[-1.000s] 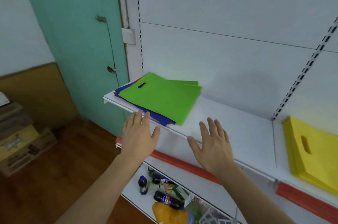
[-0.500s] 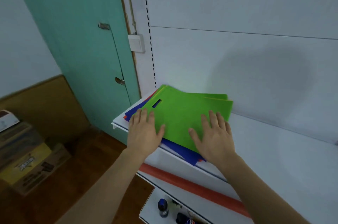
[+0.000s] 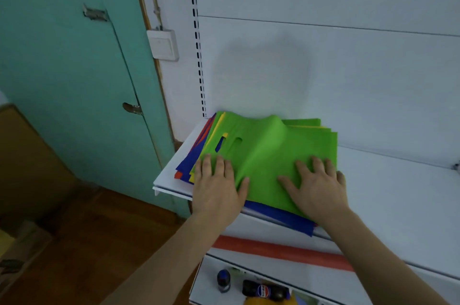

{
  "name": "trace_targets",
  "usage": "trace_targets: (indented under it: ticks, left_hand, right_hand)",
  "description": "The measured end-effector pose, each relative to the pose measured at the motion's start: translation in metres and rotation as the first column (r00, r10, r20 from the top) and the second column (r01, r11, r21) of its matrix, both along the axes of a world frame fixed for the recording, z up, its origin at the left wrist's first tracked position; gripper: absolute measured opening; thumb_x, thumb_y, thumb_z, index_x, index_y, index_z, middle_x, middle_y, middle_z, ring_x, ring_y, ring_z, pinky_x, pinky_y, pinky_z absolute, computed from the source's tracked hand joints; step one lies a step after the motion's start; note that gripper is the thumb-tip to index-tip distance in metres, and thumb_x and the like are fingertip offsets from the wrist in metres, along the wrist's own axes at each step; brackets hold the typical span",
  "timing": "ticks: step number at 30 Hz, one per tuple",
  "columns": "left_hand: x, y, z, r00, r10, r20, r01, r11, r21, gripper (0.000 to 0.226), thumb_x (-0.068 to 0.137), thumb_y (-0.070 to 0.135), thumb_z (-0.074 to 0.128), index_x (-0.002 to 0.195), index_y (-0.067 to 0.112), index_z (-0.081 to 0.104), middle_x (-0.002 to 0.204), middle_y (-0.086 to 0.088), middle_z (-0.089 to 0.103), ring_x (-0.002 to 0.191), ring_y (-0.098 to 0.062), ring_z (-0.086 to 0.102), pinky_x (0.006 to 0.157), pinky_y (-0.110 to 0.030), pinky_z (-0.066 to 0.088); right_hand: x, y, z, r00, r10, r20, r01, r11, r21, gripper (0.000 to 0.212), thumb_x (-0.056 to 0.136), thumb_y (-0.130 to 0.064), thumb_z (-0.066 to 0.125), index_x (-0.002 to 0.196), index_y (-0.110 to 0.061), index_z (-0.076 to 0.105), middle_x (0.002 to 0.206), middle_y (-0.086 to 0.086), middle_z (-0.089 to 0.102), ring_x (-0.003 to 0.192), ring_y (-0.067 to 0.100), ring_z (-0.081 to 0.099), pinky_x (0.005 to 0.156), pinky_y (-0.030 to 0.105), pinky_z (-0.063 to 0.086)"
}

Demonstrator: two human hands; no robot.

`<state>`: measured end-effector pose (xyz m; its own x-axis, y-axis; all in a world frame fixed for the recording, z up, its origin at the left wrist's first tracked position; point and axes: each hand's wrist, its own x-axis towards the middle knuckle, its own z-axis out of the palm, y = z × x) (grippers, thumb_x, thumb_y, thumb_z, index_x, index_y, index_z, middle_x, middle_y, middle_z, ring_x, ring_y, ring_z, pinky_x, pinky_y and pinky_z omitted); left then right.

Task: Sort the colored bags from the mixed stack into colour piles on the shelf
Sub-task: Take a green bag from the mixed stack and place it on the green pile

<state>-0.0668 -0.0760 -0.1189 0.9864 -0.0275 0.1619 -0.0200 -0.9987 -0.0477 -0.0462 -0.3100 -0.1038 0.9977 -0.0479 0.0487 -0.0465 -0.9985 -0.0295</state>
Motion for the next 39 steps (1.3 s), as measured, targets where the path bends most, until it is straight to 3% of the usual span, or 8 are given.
trace_targets:
  ticks: [6, 12, 20, 24, 30, 33, 35, 39]
  left_hand:
    - [-0.001, 0.002, -0.003, 0.991, -0.133, 0.021, 0.134, 0.99, -0.053, 0.081, 0.103, 0.067, 0.015, 0.155, 0.012, 0.044, 0.16, -0.014, 0.044, 0.153, -0.039, 0.028, 0.125, -0.056, 0.018]
    - [-0.002, 0.003, 0.0, 0.994, -0.109, -0.005, 0.107, 0.983, -0.148, 0.088, 0.101, 0.071, 0.015, 0.164, 0.011, 0.022, 0.171, -0.029, 0.001, 0.16, -0.041, 0.001, 0.13, -0.054, 0.011]
    - [-0.006, -0.011, 0.002, 0.993, -0.12, -0.006, 0.119, 0.989, -0.089, 0.074, 0.103, 0.065, 0.02, 0.158, 0.017, 0.036, 0.161, -0.021, 0.04, 0.153, -0.038, 0.026, 0.126, -0.058, 0.011]
    - [-0.008, -0.018, 0.001, 0.99, -0.141, 0.015, 0.142, 0.976, -0.165, 0.064, 0.107, 0.056, 0.03, 0.159, 0.019, 0.031, 0.159, -0.012, 0.044, 0.151, -0.034, 0.029, 0.126, -0.057, 0.015]
    - [-0.012, -0.029, -0.001, 0.978, -0.205, 0.038, 0.208, 0.943, -0.259, 0.072, 0.107, 0.029, 0.049, 0.165, 0.022, 0.007, 0.162, -0.006, 0.039, 0.152, -0.033, 0.029, 0.122, -0.057, 0.026]
    - [-0.011, -0.028, -0.002, 0.979, -0.198, 0.049, 0.204, 0.944, -0.259, 0.075, 0.107, 0.032, 0.046, 0.165, 0.023, 0.0, 0.165, -0.009, 0.033, 0.154, -0.034, 0.025, 0.123, -0.054, 0.028]
    - [-0.007, -0.022, -0.001, 0.987, -0.161, 0.023, 0.161, 0.954, -0.254, 0.071, 0.107, 0.047, 0.039, 0.166, 0.023, 0.007, 0.166, -0.013, 0.03, 0.155, -0.035, 0.023, 0.125, -0.052, 0.026]
    - [-0.001, -0.017, 0.001, 0.993, -0.117, -0.021, 0.11, 0.97, -0.217, 0.079, 0.101, 0.073, 0.026, 0.16, 0.021, 0.03, 0.166, -0.015, 0.032, 0.155, -0.035, 0.023, 0.126, -0.051, 0.024]
  right_hand:
    - [-0.024, 0.006, -0.001, 0.972, -0.235, 0.014, 0.232, 0.966, 0.116, 0.087, 0.09, -0.089, 0.026, 0.152, -0.032, 0.046, 0.162, 0.018, 0.031, 0.141, 0.044, 0.038, 0.112, 0.055, 0.043]
    - [-0.024, -0.009, -0.011, 0.971, -0.198, 0.136, 0.17, 0.966, 0.196, 0.072, 0.093, -0.073, 0.051, 0.142, -0.022, 0.062, 0.159, 0.018, 0.039, 0.137, 0.044, 0.044, 0.113, 0.051, 0.045]
    - [-0.023, -0.02, -0.016, 0.961, -0.22, 0.169, 0.167, 0.945, 0.282, 0.07, 0.092, -0.066, 0.064, 0.142, -0.018, 0.062, 0.158, 0.019, 0.04, 0.137, 0.045, 0.044, 0.114, 0.053, 0.044]
    - [-0.023, -0.025, -0.011, 0.937, -0.223, 0.268, 0.109, 0.918, 0.381, 0.055, 0.092, -0.035, 0.078, 0.14, -0.013, 0.063, 0.156, 0.018, 0.042, 0.132, 0.044, 0.05, 0.112, 0.052, 0.046]
    - [-0.011, -0.041, 0.005, 0.851, -0.515, 0.1, 0.27, 0.593, 0.759, 0.08, 0.083, -0.014, 0.076, 0.154, -0.013, 0.04, 0.139, 0.014, 0.057, 0.113, 0.034, 0.059, 0.096, 0.043, 0.048]
    - [-0.007, -0.053, 0.015, 0.855, -0.512, -0.083, 0.37, 0.49, 0.789, 0.053, 0.082, -0.021, 0.079, 0.132, -0.011, 0.063, 0.108, 0.007, 0.073, 0.094, 0.031, 0.068, 0.085, 0.043, 0.057]
    - [-0.007, -0.06, 0.017, 0.883, -0.463, -0.071, 0.344, 0.538, 0.77, 0.015, 0.082, -0.023, 0.079, 0.095, -0.017, 0.074, 0.086, 0.001, 0.077, 0.079, 0.026, 0.072, 0.074, 0.043, 0.061]
    - [-0.01, -0.072, 0.02, 0.883, -0.414, 0.219, 0.184, 0.737, 0.651, 0.016, 0.089, -0.028, 0.074, 0.08, -0.021, 0.063, 0.067, -0.006, 0.064, 0.065, 0.012, 0.058, 0.055, 0.025, 0.037]
